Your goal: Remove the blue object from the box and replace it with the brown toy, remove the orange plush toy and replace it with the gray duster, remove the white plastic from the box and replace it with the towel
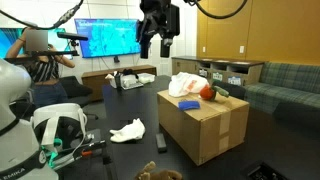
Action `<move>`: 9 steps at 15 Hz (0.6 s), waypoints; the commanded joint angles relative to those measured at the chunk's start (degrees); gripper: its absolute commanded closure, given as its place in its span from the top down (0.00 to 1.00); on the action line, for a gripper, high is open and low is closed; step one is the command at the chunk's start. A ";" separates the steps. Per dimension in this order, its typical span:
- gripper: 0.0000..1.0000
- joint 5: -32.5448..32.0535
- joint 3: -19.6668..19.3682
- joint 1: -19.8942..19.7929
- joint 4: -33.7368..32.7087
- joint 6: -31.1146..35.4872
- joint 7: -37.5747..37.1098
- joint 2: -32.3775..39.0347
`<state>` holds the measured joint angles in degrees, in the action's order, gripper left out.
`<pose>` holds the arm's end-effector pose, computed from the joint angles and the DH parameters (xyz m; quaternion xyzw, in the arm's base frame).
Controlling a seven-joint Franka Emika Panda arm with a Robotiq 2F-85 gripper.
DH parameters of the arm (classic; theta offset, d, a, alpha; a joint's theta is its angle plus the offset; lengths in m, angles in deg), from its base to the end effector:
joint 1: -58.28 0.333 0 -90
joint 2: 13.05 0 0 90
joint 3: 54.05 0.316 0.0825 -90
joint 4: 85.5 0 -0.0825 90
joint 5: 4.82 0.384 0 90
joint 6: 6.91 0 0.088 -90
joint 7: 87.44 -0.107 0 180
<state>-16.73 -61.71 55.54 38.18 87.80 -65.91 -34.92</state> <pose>0.4152 -0.1035 0.5416 0.9880 0.1177 -0.0815 0.0581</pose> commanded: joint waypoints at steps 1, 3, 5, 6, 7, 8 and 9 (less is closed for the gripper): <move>1.00 0.00 -0.07 0.10 -0.32 -0.14 -0.02 0.06; 1.00 -0.01 -0.08 0.11 -0.58 -0.14 -0.02 -0.07; 1.00 -0.01 -0.08 0.11 -0.61 -0.14 -0.02 -0.14; 1.00 -0.01 -0.08 0.11 -0.61 -0.14 -0.02 -0.14; 1.00 -0.19 0.27 0.24 -1.35 -0.09 -0.57 0.86; 1.00 -0.24 1.07 0.77 -3.07 -0.13 -1.17 3.07; 1.00 -0.33 1.53 1.06 -3.96 0.00 -1.24 4.29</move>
<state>-16.73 -61.44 55.63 37.77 87.84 -66.02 -34.47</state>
